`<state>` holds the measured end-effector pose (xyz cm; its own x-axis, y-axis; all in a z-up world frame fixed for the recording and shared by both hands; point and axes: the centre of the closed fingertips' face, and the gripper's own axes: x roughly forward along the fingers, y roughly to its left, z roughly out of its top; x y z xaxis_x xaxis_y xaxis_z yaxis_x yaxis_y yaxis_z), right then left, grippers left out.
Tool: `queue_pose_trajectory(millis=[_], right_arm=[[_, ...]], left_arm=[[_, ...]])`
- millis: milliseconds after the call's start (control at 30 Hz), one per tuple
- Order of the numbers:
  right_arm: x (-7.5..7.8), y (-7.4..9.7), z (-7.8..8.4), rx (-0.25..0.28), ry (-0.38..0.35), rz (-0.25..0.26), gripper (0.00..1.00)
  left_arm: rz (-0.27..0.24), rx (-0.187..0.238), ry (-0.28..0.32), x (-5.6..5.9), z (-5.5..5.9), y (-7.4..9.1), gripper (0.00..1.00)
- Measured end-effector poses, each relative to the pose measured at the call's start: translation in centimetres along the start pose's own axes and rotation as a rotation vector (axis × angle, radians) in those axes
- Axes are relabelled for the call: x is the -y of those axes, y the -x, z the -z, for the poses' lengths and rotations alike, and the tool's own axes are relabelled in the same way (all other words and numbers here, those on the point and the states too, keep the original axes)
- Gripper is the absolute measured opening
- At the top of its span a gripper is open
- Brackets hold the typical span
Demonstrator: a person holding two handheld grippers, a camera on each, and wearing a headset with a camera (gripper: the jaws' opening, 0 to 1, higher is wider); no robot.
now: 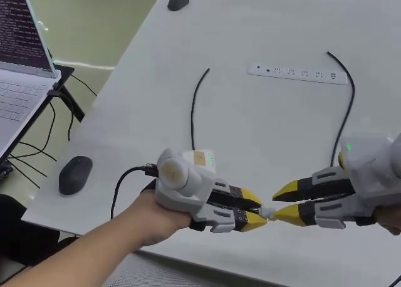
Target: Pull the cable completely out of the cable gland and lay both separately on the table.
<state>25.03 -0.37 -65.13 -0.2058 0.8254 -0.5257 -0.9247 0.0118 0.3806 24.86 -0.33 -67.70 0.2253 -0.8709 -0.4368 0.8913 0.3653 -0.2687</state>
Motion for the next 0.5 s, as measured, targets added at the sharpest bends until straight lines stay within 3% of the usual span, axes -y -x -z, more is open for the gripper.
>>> queue_pose_trajectory(millis=[33, 67, 100, 167, 200, 233, 267, 300, 367, 433, 500], right_arm=[[0.0, 0.1, 0.1, -0.004, -0.052, -0.012, 0.18], [0.3, 0.1, 0.0, 0.006, -0.062, -0.016, 0.19], [0.4, 0.1, 0.1, 0.017, -0.104, -0.054, 0.18], [1.0, -0.1, 0.3, 0.011, -0.201, -0.065, 0.19], [1.0, -0.2, 0.0, 0.038, -0.197, -0.096, 0.19], [0.2, -0.3, -0.1, 0.047, -0.252, -0.182, 0.19], [0.0, -0.3, -0.1, 0.046, -0.299, -0.221, 0.18], [0.2, -0.4, -0.1, 0.053, -0.327, -0.244, 0.18], [0.9, -0.6, -0.1, 0.065, -0.341, -0.239, 0.17], [0.6, -0.6, -0.4, 0.083, -0.407, -0.293, 0.17], [0.3, -0.6, -0.1, 0.063, -0.428, -0.326, 0.15]], left_arm=[[-0.002, 0.002, -0.002, 0.0, -0.1, 0.0, 0.15], [-0.002, 0.006, -0.004, 0.0, -0.2, 0.1, 0.15], [-0.003, 0.012, -0.018, 0.0, -0.4, 0.1, 0.15], [-0.005, 0.012, -0.033, 0.0, -0.5, 0.2, 0.15], [-0.008, 0.009, -0.049, -0.1, -0.5, 0.2, 0.15], [-0.009, 0.006, -0.065, -0.1, -0.5, 0.3, 0.15], [-0.009, 0.005, -0.068, -0.1, -0.5, 0.3, 0.15], [-0.008, 0.003, -0.074, 0.0, -0.5, 0.3, 0.15], [-0.008, 0.0, -0.083, 0.1, -0.5, 0.3, 0.15], [-0.008, -0.002, -0.091, 0.1, -0.5, 0.4, 0.15], [-0.009, -0.002, -0.1, 0.2, -0.7, 0.4, 0.15]])
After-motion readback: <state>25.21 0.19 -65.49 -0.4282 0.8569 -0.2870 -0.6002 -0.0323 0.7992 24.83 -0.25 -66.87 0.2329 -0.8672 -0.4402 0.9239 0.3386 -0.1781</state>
